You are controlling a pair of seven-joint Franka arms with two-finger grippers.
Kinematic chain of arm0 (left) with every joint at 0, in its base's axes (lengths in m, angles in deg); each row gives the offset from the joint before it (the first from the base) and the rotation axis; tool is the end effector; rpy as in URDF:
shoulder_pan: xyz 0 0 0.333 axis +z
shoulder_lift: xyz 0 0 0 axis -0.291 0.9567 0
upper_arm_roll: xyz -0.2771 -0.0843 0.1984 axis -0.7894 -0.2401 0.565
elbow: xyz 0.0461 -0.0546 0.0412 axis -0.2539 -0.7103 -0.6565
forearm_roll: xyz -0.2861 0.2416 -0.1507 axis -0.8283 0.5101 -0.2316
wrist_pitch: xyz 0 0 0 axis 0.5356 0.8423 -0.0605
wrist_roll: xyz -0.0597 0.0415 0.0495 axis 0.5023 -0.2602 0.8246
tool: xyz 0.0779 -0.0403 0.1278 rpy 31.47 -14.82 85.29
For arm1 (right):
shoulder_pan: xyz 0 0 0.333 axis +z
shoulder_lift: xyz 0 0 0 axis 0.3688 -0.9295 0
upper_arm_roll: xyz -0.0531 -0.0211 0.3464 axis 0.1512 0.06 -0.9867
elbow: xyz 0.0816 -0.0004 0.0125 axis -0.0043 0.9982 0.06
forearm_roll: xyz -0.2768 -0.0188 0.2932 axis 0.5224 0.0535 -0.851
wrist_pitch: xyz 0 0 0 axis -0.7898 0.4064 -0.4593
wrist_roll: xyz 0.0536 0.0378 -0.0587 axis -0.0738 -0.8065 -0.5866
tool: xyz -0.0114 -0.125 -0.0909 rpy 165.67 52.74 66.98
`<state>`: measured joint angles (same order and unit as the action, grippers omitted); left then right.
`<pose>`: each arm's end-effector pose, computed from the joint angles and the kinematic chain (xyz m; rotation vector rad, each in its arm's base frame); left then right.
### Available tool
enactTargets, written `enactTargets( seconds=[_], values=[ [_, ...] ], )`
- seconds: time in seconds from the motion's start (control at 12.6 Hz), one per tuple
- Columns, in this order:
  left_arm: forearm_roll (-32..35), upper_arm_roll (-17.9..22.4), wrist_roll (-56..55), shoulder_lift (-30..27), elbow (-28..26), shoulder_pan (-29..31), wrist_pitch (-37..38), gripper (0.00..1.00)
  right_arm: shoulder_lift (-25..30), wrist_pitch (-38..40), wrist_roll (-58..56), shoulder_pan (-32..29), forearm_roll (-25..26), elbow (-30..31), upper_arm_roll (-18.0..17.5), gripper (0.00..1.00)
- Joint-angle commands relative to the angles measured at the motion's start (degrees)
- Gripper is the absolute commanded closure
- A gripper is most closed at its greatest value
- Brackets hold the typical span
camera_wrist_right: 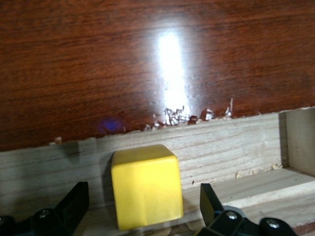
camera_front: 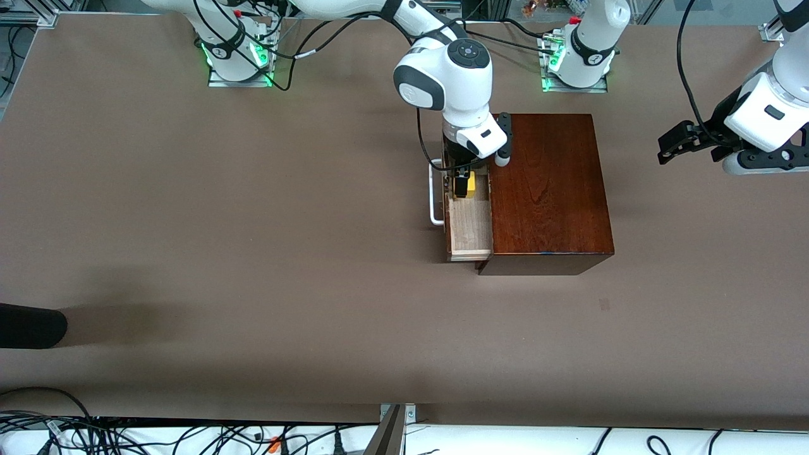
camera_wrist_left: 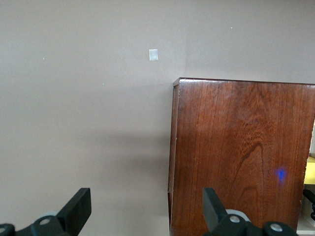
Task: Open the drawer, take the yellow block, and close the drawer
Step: 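Lower the right gripper into the drawer and grasp the yellow cube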
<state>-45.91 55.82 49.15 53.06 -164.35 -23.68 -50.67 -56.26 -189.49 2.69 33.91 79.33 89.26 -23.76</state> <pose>0.5482 -0.0343 0.5734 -3.1352 -0.1138 0.0676 0.4619 0.6830 0.2974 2.2595 2.0250 0.3468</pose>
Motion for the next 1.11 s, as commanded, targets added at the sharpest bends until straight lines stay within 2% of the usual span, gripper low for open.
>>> enactTargets(
  seconds=[0.0,0.16,0.4,0.63,0.71,0.79,0.95,1.03],
  values=[
    [-0.4,0.2,-0.6,0.9,2.1,-0.4,1.5,0.0,-1.1,-0.4,-0.7,0.3,0.6,-1.6,0.3,0.01],
    [-0.4,0.2,-0.7,0.9,2.1,-0.4,1.6,0.0,-1.1,-0.4,-0.7,0.3,0.6,-1.6,0.3,0.05],
    [-0.4,0.2,-0.7,0.9,2.1,-0.4,1.6,0.0,-1.5,-0.4,-0.8,0.4,0.7,-1.6,0.3,0.22],
    [-0.4,0.2,-0.7,0.9,2.1,-0.4,1.8,0.0,-1.5,-0.8,-0.9,0.4,0.7,-1.6,0.3,0.25],
    [-0.4,0.0,-0.7,0.9,2.1,-0.4,2.1,0.0,-1.5,-0.8,-0.9,0.4,0.7,-1.6,0.3,0.32],
    [-0.4,-0.1,-0.7,0.9,2.1,-0.4,2.1,0.0,-1.5,-0.8,-0.9,0.4,0.7,-1.6,0.4,0.43],
    [-0.4,0.0,-0.7,0.9,2.1,-0.4,2.1,0.0,-1.4,-0.8,-0.8,0.3,0.7,-1.6,0.4,0.71],
    [-0.4,0.0,-0.7,0.8,2.1,-0.4,2.2,0.0,-1.3,-0.8,-0.6,0.3,0.7,-1.7,0.4,0.82]
  ],
)
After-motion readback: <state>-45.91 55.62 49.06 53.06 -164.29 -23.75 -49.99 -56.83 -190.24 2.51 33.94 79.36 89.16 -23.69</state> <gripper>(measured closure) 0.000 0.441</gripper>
